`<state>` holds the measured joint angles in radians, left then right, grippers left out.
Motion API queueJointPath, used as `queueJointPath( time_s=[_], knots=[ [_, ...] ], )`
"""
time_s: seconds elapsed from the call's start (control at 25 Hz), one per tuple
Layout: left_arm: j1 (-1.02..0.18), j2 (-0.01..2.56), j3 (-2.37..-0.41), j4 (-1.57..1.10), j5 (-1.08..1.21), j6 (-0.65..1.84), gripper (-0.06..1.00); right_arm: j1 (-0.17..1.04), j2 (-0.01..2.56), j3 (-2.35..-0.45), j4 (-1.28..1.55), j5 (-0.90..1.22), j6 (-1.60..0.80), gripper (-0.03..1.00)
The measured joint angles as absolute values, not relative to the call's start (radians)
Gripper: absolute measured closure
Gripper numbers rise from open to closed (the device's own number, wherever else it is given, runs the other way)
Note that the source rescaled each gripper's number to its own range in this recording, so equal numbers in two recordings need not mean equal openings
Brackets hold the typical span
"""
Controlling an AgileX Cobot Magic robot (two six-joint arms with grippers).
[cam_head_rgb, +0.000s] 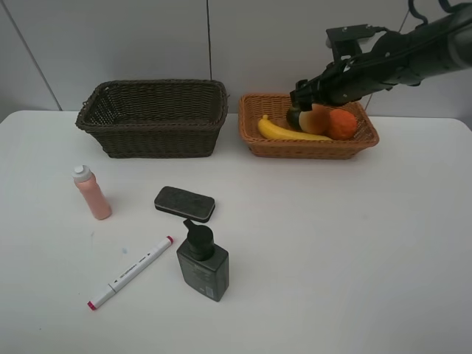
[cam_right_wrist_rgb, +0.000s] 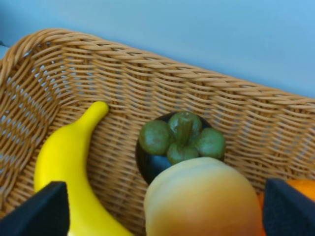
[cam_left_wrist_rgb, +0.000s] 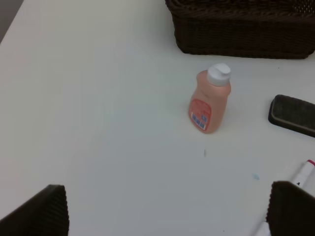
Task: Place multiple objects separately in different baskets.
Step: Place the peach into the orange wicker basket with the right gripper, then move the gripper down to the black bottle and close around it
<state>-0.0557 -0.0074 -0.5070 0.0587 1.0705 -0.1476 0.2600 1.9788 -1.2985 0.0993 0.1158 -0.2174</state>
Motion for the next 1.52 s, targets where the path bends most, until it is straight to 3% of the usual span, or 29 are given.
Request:
queueJointPath(
  time_s=[0.32, 0.84, 1.16, 1.52],
  knots=[
    [-0.056, -0.007, -0.507, 0.059, 1.071, -0.148, -0.06, 0.312, 1.788, -1.299, 0.076, 0.353, -0.301, -0.03],
    [-0.056, -0.007, -0.507, 0.059, 1.071, -0.148, -0.06, 0.428, 1.498, -1.299, 0.133, 1.034, -0.568, -0.03],
    [-0.056, -0.007, -0.507, 0.059, 1.071, -0.148, -0.06, 0.628, 1.429, -1.299, 0.177, 1.179, -0.547, -0.03],
    [-0.056, -0.007, -0.507, 0.059, 1.071, -0.148, -0.06, 0.889, 1.447, -1.299, 0.0, 1.191, -0.285, -0.03]
  ],
)
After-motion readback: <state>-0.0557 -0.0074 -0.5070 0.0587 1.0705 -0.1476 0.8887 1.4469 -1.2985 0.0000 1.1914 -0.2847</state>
